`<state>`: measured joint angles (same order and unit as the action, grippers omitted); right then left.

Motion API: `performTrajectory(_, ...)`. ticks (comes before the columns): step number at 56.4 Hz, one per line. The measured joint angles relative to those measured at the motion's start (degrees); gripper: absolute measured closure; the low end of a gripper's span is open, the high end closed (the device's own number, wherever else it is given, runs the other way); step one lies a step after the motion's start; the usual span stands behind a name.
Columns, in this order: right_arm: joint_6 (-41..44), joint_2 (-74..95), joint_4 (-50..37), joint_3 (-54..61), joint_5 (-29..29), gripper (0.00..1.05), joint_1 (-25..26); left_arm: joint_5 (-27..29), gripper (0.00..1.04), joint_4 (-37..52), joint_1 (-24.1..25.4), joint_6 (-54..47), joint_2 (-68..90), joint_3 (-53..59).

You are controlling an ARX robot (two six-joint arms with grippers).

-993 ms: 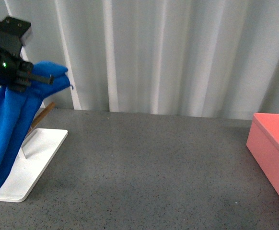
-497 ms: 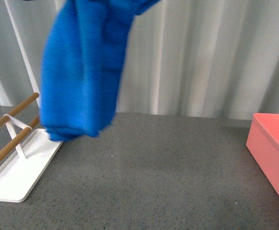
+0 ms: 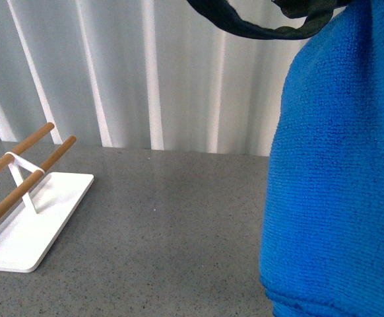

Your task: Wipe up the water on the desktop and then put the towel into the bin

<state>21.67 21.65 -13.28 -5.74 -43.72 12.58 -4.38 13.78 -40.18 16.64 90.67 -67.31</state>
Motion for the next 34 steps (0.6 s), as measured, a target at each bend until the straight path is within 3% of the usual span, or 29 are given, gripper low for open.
performTrajectory(6,-2.5,13.4,-9.9,-6.7,-6.6,0.07,-0.8,1.0,0.99,0.0,0.6,0.3,0.9,0.0)
performTrajectory(25,-23.6,30.6,-17.4,-14.6,-4.7,0.07,-8.7,1.3,0.99,0.0,0.9,0.7,0.9,-0.1)
performTrajectory(34,-27.6,36.4,-18.3,-14.9,-5.0,0.07,-12.0,1.2,0.99,-0.1,1.1,1.4,0.9,-0.1)
